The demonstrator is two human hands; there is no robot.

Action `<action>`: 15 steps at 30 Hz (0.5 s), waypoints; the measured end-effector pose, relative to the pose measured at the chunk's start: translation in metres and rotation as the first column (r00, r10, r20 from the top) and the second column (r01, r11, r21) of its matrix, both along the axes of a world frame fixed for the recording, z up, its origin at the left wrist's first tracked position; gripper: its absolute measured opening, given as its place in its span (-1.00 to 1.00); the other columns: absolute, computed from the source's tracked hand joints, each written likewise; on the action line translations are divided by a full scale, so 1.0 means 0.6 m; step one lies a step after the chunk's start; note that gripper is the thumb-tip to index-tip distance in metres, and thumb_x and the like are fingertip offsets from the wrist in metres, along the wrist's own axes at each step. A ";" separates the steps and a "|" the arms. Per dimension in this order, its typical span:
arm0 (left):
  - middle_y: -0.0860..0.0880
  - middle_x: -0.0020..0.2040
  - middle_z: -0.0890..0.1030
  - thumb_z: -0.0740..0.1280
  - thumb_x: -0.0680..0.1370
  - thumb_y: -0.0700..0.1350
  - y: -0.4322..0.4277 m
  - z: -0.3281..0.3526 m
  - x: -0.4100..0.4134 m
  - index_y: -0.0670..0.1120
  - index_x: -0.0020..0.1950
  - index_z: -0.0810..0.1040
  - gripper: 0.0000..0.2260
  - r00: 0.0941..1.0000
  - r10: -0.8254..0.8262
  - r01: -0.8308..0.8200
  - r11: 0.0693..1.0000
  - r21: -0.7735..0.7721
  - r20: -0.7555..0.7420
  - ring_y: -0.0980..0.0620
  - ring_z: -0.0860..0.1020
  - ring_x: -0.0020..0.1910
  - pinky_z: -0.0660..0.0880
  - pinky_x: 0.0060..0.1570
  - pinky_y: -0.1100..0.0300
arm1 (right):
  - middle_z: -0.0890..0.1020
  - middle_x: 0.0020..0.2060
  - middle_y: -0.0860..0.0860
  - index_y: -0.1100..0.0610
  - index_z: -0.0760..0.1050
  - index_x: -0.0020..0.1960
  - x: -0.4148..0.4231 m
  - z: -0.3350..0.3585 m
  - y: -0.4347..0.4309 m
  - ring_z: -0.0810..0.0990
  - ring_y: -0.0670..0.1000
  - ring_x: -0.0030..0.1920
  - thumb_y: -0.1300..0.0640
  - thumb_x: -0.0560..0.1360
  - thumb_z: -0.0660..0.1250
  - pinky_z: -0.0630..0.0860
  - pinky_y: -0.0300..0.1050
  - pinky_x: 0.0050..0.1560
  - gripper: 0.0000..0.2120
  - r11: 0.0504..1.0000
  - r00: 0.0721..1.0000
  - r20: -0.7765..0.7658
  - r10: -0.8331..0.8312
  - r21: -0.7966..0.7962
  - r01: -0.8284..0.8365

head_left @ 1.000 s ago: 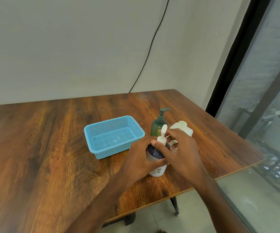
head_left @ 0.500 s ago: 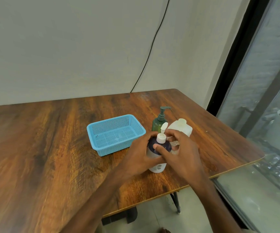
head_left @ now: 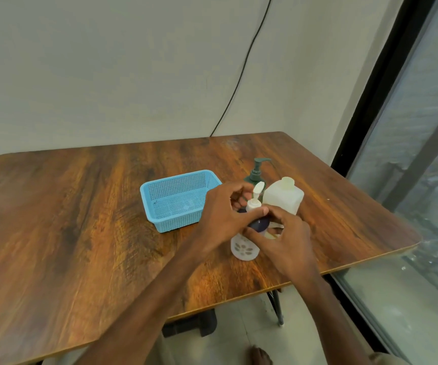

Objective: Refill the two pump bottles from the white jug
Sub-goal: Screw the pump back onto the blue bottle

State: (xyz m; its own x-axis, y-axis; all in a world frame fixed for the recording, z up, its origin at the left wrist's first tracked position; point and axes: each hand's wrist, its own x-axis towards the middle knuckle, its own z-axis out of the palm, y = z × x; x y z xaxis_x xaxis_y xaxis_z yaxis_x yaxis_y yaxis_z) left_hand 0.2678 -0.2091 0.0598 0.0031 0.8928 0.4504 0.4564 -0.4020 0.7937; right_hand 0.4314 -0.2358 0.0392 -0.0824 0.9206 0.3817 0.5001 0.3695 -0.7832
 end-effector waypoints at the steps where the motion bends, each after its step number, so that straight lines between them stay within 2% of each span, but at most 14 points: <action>1: 0.14 -0.06 0.69 0.64 0.41 -0.01 0.001 0.002 -0.004 -0.03 0.21 0.68 -0.59 1.000 -0.015 0.015 1.000 -0.001 -0.005 0.21 0.64 -0.09 0.56 -0.11 0.39 | 0.50 0.00 -0.48 -0.21 0.51 0.17 0.001 0.001 0.000 0.47 -0.53 0.07 -0.07 0.36 0.60 0.36 -0.65 -0.03 -0.55 1.000 1.000 -0.007 0.002 0.001 -0.002; 5: 0.06 0.11 0.70 0.58 0.43 -0.23 -0.007 0.005 -0.011 -0.02 0.37 0.56 -0.47 0.990 -0.105 0.109 0.994 -0.034 0.088 0.18 0.70 0.05 0.65 0.07 0.24 | 0.48 0.02 -0.49 -0.20 0.49 0.22 -0.001 -0.003 0.001 0.46 -0.54 0.07 -0.11 0.35 0.59 0.36 -0.66 -0.02 -0.50 1.000 1.000 -0.018 -0.001 0.011 0.001; 8: 0.08 0.36 0.60 0.50 0.44 -0.29 -0.008 0.002 -0.001 -0.01 0.47 0.44 -0.38 0.988 -0.139 0.143 0.989 -0.046 0.072 0.22 0.66 0.18 0.59 0.16 0.30 | 0.52 0.04 -0.44 -0.16 0.53 0.24 -0.003 -0.008 0.002 0.48 -0.52 0.07 -0.09 0.36 0.59 0.36 -0.66 -0.02 -0.51 1.000 1.000 -0.004 -0.014 0.023 0.014; 12: 0.14 0.46 0.50 0.55 0.44 -0.16 0.002 -0.004 0.018 0.08 0.51 0.37 -0.32 0.988 -0.155 0.156 0.985 -0.068 0.021 0.24 0.53 0.36 0.52 0.34 0.22 | 0.54 -0.02 -0.43 -0.15 0.55 0.19 -0.003 -0.011 0.003 0.50 -0.48 0.05 0.03 0.39 0.60 0.40 -0.59 -0.11 -0.57 1.000 1.000 0.009 -0.026 0.012 0.026; 15: 0.15 0.39 0.56 0.60 0.46 0.00 0.008 -0.005 0.021 0.08 0.46 0.42 -0.37 0.991 -0.112 0.116 0.992 -0.049 0.077 0.24 0.57 0.31 0.54 0.28 0.27 | 0.59 -0.01 -0.35 -0.07 0.57 0.19 -0.002 -0.014 0.003 0.56 -0.39 0.04 -0.04 0.38 0.60 0.48 -0.54 -0.08 -0.57 0.999 0.999 0.006 -0.037 0.000 0.038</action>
